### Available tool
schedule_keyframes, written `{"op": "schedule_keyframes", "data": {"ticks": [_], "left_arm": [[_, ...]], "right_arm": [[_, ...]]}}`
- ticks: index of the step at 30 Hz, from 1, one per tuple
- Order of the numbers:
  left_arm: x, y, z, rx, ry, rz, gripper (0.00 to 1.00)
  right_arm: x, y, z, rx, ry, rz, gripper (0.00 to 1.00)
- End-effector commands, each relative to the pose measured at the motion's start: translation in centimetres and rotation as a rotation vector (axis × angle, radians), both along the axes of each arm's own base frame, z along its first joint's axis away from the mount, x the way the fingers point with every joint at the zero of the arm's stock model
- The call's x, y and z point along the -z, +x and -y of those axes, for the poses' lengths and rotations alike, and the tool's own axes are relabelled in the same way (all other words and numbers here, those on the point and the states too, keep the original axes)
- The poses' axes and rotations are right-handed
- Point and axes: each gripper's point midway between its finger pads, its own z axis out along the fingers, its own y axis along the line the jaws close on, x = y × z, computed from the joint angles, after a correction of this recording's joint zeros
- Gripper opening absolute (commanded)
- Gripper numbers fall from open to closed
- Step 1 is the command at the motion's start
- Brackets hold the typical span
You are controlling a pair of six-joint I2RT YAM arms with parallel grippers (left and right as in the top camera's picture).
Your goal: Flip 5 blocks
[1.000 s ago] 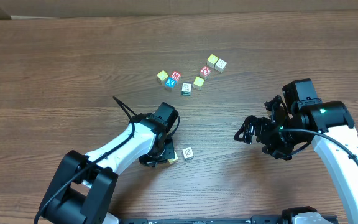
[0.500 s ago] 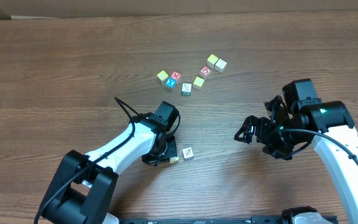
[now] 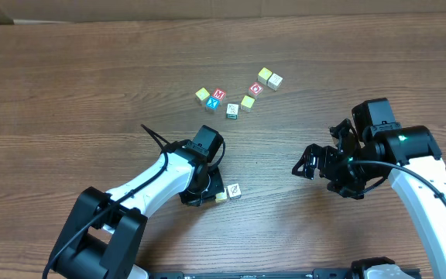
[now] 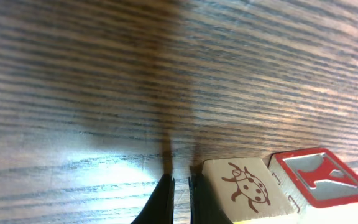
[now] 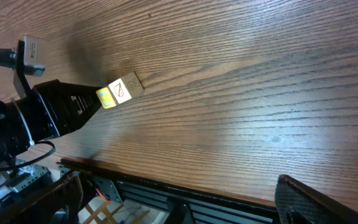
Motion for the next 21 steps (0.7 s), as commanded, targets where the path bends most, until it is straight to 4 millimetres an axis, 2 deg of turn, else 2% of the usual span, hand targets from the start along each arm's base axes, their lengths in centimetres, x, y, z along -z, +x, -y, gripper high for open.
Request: {"op": "schedule_keyframes", "data": {"ticks": [1,21], "left_arm": [[-0.19,0.39,0.38,-0.085,-0.012,-0.013,0.04],[-0.3,0.72,1.0,-0.223,-0.036,-0.033,0.04]], "right_arm": [[-0.73,0.56,0.12,-0.003,-0.006,0.036,1.0],[-0.69,0.51,0.19,-0.003,-0.011,0.034,1.0]]}}
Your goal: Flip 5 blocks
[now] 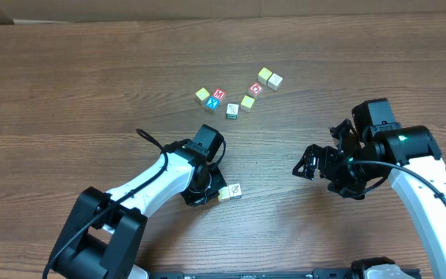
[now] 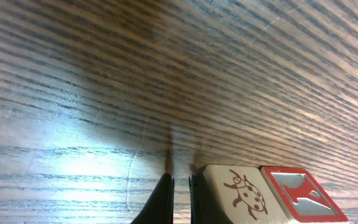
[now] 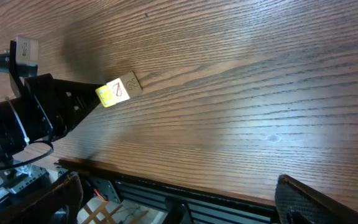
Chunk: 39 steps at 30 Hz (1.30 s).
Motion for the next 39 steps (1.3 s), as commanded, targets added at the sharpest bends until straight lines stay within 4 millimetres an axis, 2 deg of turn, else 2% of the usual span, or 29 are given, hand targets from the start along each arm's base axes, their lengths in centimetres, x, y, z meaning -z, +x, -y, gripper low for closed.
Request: {"op": "schedule_keyframes", "data": {"ticks": [1,5,8,12,14,17,20,24,29,34,39], "left_arm": [[-0.2,0.4,0.4,-0.04,-0.017,-0.006,0.04],[-0.2,0.2,0.1,-0.026,-0.003,-0.01,0.04],[-0.3,0.1,-1.1,-0.014,0.042,-0.006,0.04],[-1.7,0.7,-3.0,0.002,0.089,0.039,0.04],[-2.9,1.5,-3.3,0.032,0.088,0.091,0.12],[-4.8,3.5,-2.7,0.137,0.062,0.201,0.37],[-6.3,5.8,-1.6,0.243,0.039,0.299,0.49],[-7.8,8.8,-0.4,0.296,0.029,0.383,0.61],[-8.4,12.8,1.6,0.391,0.028,0.443,0.61],[-7.6,15.9,3.8,0.497,0.032,0.414,0.6],[-5.8,18.7,5.1,0.569,0.05,0.367,0.48]], "right_arm": [[-0.8,0.6,0.0,-0.004,-0.001,0.037,1.0],[-0.8,0.6,0.0,-0.004,-0.001,0.037,1.0],[-0.8,0.6,0.0,-0.004,-0.001,0.036,1.0],[-0.8,0.6,0.0,-0.004,-0.001,0.038,1.0],[-0.8,0.6,0.1,-0.004,-0.004,0.039,1.0],[-0.7,0.7,0.1,-0.006,-0.008,0.045,1.0],[-0.7,0.8,0.1,-0.006,-0.008,0.049,1.0],[-0.7,0.9,0.1,-0.006,-0.007,0.051,1.0],[-0.7,0.8,0.1,-0.021,-0.008,0.057,1.0],[-0.7,0.8,0.1,-0.023,-0.007,0.056,1.0],[-0.7,0.5,0.2,-0.023,-0.009,0.046,1.0]]}}
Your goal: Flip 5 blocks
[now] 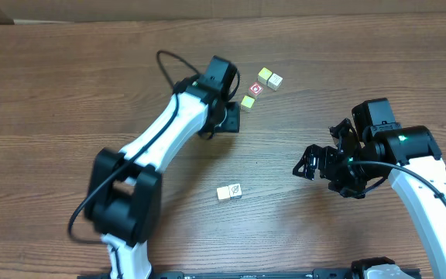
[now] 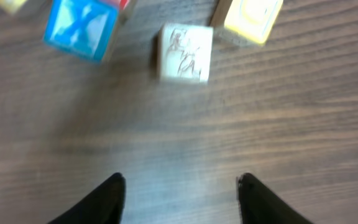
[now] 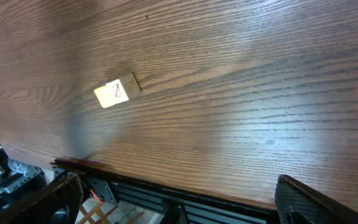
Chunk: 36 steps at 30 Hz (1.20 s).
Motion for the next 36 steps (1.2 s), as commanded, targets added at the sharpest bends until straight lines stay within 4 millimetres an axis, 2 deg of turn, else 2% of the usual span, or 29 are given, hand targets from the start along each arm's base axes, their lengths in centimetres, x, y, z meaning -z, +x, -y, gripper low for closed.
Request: {"op": "schedule_keyframes", "data": {"ticks": [1,5,8,14,19,22,26,29,36], "left_arm": [[0.8,2.2,1.2,0.113,0.026,0.014,0.47],[1.9,3.9,2.0,0.183,0.065,0.02,0.49],[2.6,5.0,1.7,0.181,0.124,0.031,0.56],[3.6,6.2,1.4,0.167,0.152,0.048,0.56],[4.5,6.2,1.4,0.172,0.156,0.039,0.49],[5.0,6.2,1.4,0.171,0.158,0.033,0.42],[4.9,6.3,1.5,0.167,0.155,0.037,0.27],[5.0,6.2,1.4,0.157,0.154,0.029,0.23],[4.8,5.7,1.4,0.114,0.141,-0.003,0.04]], "right_arm": [[-0.7,0.4,0.1,-0.006,-0.004,0.031,1.0],[-0.7,0.3,0.1,-0.006,-0.004,0.024,1.0],[-0.7,0.0,0.1,-0.006,-0.006,0.012,1.0],[-0.7,-0.2,0.2,-0.006,-0.008,0.003,1.0],[-0.7,-0.1,0.2,-0.006,-0.007,0.007,1.0],[-0.7,-0.1,0.2,-0.006,-0.007,0.006,1.0],[-0.7,-0.1,0.2,-0.006,-0.007,0.006,1.0],[-0.7,-0.1,0.2,-0.006,-0.007,0.006,1.0],[-0.7,-0.1,0.2,-0.006,-0.007,0.006,1.0]]}}
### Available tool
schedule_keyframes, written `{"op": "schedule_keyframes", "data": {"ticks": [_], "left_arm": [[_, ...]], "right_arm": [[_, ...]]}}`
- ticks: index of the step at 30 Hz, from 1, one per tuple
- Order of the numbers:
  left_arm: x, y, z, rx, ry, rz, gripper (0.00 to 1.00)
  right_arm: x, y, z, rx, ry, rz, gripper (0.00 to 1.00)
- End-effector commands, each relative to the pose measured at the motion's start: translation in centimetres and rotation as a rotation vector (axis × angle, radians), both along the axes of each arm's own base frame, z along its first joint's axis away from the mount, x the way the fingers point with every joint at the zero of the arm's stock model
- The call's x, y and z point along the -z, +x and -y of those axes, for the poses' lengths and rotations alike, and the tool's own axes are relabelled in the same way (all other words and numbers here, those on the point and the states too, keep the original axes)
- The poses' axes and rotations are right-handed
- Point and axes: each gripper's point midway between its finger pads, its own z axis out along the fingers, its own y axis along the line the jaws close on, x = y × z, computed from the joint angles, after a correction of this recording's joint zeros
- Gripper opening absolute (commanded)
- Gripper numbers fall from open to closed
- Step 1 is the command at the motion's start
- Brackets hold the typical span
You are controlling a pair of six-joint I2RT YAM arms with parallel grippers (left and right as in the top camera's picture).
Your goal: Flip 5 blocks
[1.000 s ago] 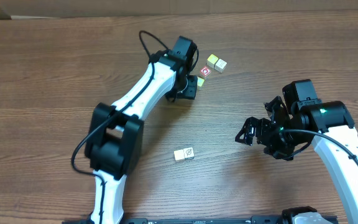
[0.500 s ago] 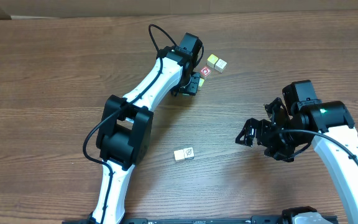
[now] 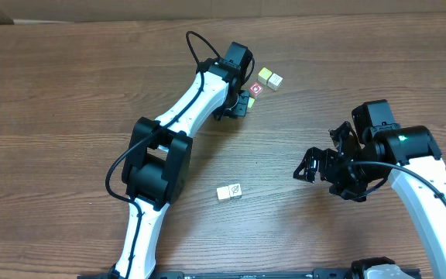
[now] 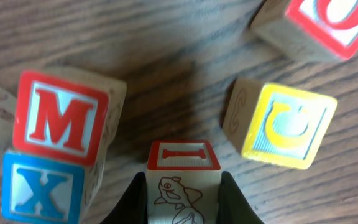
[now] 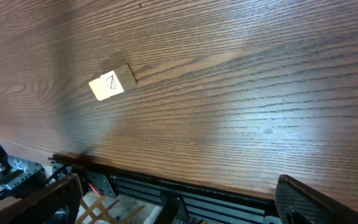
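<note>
My left gripper (image 4: 183, 190) is shut on a cream block (image 4: 183, 163) with a red "I" face and a drawn animal on its upper face. I cannot tell whether it rests on the table. Around it lie a red M block (image 4: 67, 117), a blue X block (image 4: 39, 190), a yellow block (image 4: 286, 124) and a red O block (image 4: 319, 22). In the overhead view the left gripper (image 3: 235, 103) covers part of this cluster. My right gripper (image 3: 316, 167) hangs wide open at the right, away from all blocks.
Two blocks (image 3: 228, 191) sit side by side near the table's front middle, also seen as the pair of blocks (image 5: 110, 84). Two pale blocks (image 3: 269, 77) lie behind the cluster. The table's front edge (image 5: 185, 177) runs below the right gripper.
My left gripper was open above the cluster with the cream drawn block ahead of it. Now it is down among the blocks and shut on that block. The right arm has not moved.
My left gripper was shut, low on the table beside a ladybird block and a red-framed block near the front middle, and stayed there. Then it stood open over the far cluster, the pair left behind. Now it grips the cream block there.
</note>
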Motion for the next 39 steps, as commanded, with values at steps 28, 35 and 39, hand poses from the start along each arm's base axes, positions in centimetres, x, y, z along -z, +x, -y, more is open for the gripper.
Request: {"op": "schedule_keyframes", "data": {"ticks": [28,35,39], "left_arm": [[-17.2,-13.2,-5.0,-0.296,0.089,-0.011,0.05],[-12.8,-20.9,-7.5,-0.417,0.062,-0.038,0.05],[-9.3,-24.8,-7.7,-0.423,-0.021,-0.102,0.04]], "right_arm": [[-0.7,0.5,0.1,-0.004,-0.003,0.034,1.0],[-0.7,0.5,0.1,-0.007,-0.003,0.036,1.0],[-0.7,0.6,0.1,-0.007,-0.003,0.04,1.0]]}}
